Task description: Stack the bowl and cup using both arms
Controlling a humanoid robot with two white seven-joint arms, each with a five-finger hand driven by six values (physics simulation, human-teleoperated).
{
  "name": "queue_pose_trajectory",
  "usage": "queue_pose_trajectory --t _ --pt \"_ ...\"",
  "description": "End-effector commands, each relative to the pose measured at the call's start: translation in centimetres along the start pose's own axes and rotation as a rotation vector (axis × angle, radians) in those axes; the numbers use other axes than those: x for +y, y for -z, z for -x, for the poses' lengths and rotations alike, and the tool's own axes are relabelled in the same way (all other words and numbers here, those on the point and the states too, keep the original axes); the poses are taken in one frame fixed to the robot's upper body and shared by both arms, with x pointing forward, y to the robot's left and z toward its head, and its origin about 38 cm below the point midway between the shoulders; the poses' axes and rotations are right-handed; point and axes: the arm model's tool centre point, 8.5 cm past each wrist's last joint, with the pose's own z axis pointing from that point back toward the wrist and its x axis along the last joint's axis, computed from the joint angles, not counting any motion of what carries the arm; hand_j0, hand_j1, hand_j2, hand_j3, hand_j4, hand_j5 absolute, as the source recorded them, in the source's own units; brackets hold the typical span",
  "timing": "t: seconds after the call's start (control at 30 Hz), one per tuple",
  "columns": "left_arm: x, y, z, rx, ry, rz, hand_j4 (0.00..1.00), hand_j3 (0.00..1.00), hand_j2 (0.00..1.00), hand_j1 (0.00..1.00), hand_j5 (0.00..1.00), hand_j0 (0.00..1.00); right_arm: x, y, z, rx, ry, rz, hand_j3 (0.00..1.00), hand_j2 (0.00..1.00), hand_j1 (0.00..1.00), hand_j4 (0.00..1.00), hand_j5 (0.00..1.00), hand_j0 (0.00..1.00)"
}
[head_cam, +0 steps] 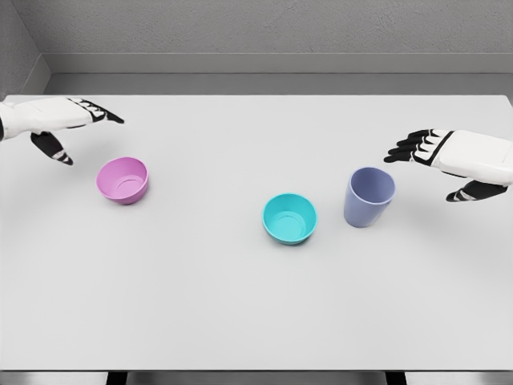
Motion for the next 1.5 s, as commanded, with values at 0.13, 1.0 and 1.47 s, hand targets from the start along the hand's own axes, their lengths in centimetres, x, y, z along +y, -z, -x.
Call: queue_pose_trajectory --t 0.13,1.0,1.47 --pt "0.1 -1.3 0.7 0.011 -0.09 -0.045 1.0 1.0 1.0 1.0 1.0 1.0 -0.1 -0.2 0.1 0.004 0.004 0.003 1.0 1.0 1.0 1.0 1.0 1.0" --pt "-2.5 0.7 -2.6 -0.099 -0.111 0.006 1.0 1.0 1.0 1.0 1.0 1.0 -2.6 4.7 -1.1 -0.105 -0.034 -0.072 1.0 1.0 1.0 1.0 1.0 1.0" --pt "-3.6 1.0 -2.9 -0.107 -0.12 0.024 1.0 1.0 1.0 1.0 1.0 1.0 -2.2 3.3 0.3 -0.069 0.031 -0.122 1.0 1.0 1.0 1.0 1.0 1.0"
